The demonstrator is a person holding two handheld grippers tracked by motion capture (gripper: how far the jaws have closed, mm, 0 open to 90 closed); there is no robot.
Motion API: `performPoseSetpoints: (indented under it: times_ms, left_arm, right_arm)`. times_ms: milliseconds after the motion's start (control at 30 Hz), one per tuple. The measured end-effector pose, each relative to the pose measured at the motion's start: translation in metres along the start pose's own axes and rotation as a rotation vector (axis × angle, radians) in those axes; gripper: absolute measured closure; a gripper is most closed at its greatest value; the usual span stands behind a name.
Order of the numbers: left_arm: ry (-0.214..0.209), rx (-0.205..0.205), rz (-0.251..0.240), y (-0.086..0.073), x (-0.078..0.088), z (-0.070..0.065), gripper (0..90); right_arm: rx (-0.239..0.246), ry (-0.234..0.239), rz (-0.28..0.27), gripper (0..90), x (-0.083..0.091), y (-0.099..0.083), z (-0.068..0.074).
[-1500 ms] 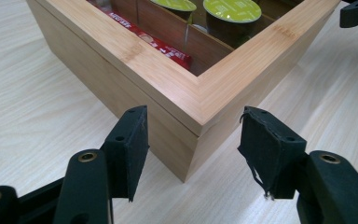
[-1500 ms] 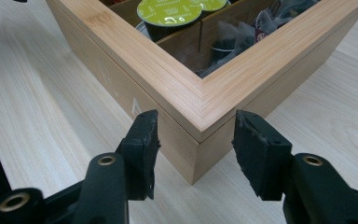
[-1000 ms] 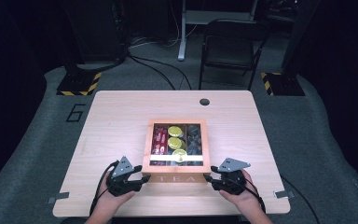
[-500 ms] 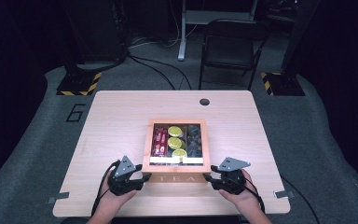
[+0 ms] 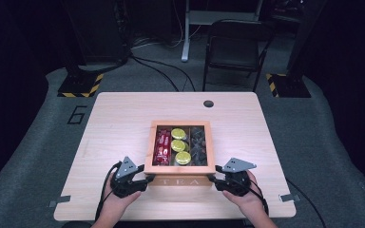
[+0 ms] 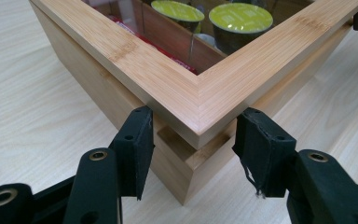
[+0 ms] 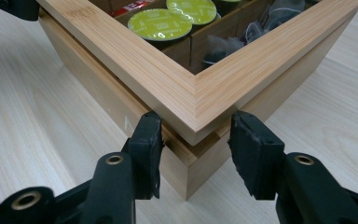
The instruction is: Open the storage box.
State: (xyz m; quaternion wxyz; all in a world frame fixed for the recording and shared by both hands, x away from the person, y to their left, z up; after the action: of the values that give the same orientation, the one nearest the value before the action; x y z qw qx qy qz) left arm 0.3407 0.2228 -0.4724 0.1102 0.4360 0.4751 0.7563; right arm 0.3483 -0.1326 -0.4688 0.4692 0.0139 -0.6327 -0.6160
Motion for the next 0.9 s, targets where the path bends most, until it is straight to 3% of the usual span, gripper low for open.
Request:
performPoseSetpoints:
  times_ms: [233,367,600,767,900]
  left_arm:
    - [0.034,-0.001,-0.022,0.01,0.004,0.003,46.2]
    - [0.029,0.032,-0.039,0.017,0.008,0.007,46.2]
    - [0.047,0.043,-0.019,0.033,0.01,0.014,46.3]
    - [0.067,0.069,-0.041,0.043,0.013,0.022,46.2]
    - [0.089,0.039,-0.049,0.054,0.018,0.025,46.1]
  right_arm:
    - [-0.015,-0.008,-0.019,52.4,0.004,0.01,0.002]
    - [-0.036,-0.005,-0.03,52.3,0.007,0.018,0.002]
    - [-0.038,-0.015,-0.022,52.3,0.011,0.035,0.001]
    - [-0.038,-0.033,-0.038,51.2,0.015,0.05,-0.001]
    - [-0.033,-0.039,-0.058,51.0,0.018,0.061,-0.002]
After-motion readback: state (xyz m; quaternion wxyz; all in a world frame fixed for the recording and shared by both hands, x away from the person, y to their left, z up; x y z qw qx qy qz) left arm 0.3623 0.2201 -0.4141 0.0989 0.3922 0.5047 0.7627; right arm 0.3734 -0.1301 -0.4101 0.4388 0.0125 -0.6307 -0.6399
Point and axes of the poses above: each handheld gripper's, and its own axes: x roughly backward along the jaws, y roughly out of its top, z roughly to its left, the point moved 1 cm from there along -x, roughly forward along the jaws, and after that the axes turned 14 degrees about -x, right-handed, at the moved point
